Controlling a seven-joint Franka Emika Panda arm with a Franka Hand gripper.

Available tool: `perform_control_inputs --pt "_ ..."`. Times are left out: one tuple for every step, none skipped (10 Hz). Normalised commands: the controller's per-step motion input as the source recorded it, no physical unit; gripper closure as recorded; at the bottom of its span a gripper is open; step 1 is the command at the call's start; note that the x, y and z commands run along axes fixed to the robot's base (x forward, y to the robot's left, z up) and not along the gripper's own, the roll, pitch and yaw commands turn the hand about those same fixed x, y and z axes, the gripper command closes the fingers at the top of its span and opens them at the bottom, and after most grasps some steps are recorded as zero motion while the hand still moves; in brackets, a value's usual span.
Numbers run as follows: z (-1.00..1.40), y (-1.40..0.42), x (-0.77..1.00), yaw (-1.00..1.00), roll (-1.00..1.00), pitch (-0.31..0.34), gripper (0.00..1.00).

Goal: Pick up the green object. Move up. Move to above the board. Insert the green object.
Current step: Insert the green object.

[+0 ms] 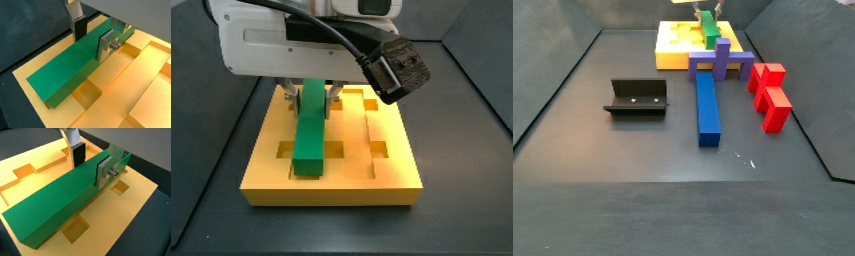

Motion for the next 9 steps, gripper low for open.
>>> perform_control_inputs --pt "-0.01 -0.04 -0.02 -0.15 0.05 0.023 1.00" --pt "0.00 -0.11 -0.04 -0.15 0.08 0.011 1.00" --pt "-0.03 -0.13 0.00 -0.15 0.09 0.017 1.00" --pt "-0.04 -0.13 -0.01 -0.15 0.09 0.013 1.00" --pt "-0.09 -0.08 0.00 -0.14 0.12 0.029 1.00" --pt "-0.15 0.00 0.00 -0.12 0.14 0.050 1.00" --pt "-0.24 0.04 0.00 -0.03 0.19 0.100 1.00" --pt "-0.25 0.07 0.00 0.00 0.17 0.087 1.00" --pt "-0.23 0.06 0.00 0.00 0.14 0.084 1.00"
